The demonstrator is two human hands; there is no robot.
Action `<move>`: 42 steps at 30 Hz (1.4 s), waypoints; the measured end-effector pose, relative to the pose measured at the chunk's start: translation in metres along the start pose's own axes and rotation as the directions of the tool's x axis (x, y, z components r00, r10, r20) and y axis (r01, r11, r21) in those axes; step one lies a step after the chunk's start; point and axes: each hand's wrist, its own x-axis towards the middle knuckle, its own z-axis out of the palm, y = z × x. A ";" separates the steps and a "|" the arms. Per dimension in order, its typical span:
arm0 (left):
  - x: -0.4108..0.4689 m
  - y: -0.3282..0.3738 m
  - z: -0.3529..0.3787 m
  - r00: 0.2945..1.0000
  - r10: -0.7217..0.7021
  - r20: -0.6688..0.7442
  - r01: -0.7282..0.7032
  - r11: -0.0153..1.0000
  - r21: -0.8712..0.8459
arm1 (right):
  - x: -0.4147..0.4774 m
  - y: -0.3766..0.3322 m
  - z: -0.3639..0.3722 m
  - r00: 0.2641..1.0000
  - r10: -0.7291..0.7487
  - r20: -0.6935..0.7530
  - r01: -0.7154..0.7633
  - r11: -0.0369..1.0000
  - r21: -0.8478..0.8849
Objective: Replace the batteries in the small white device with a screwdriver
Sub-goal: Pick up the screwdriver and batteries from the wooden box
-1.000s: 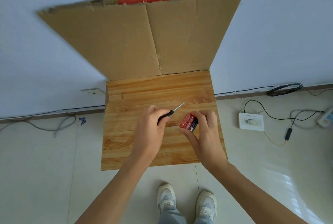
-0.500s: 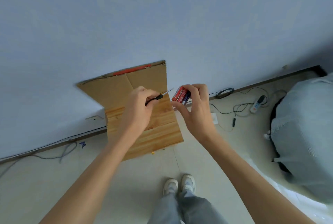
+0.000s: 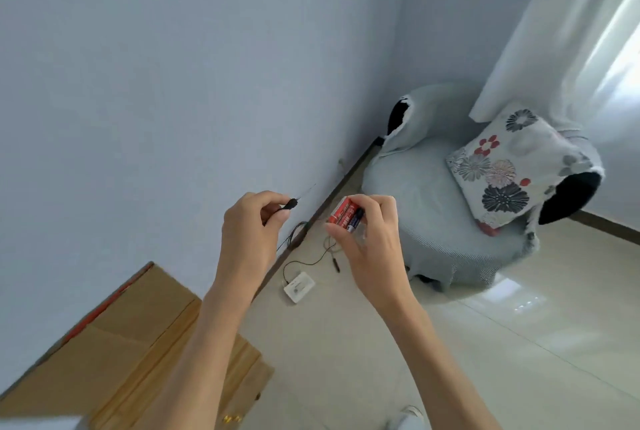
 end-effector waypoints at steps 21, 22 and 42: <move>-0.011 0.422 0.446 0.595 0.571 0.566 -0.449 0.820 -0.355 | -0.021 0.182 -0.486 0.686 0.163 -0.709 -0.386 0.908 -0.165; -0.015 0.436 0.462 0.560 0.590 0.582 -0.463 0.805 -0.370 | -0.025 0.187 -0.501 0.662 0.164 -0.732 -0.406 0.899 -0.165; -0.068 0.702 0.744 -0.051 0.747 0.663 -0.339 0.612 -0.715 | -0.029 0.294 -0.770 0.131 0.061 -0.989 -0.684 0.728 -0.046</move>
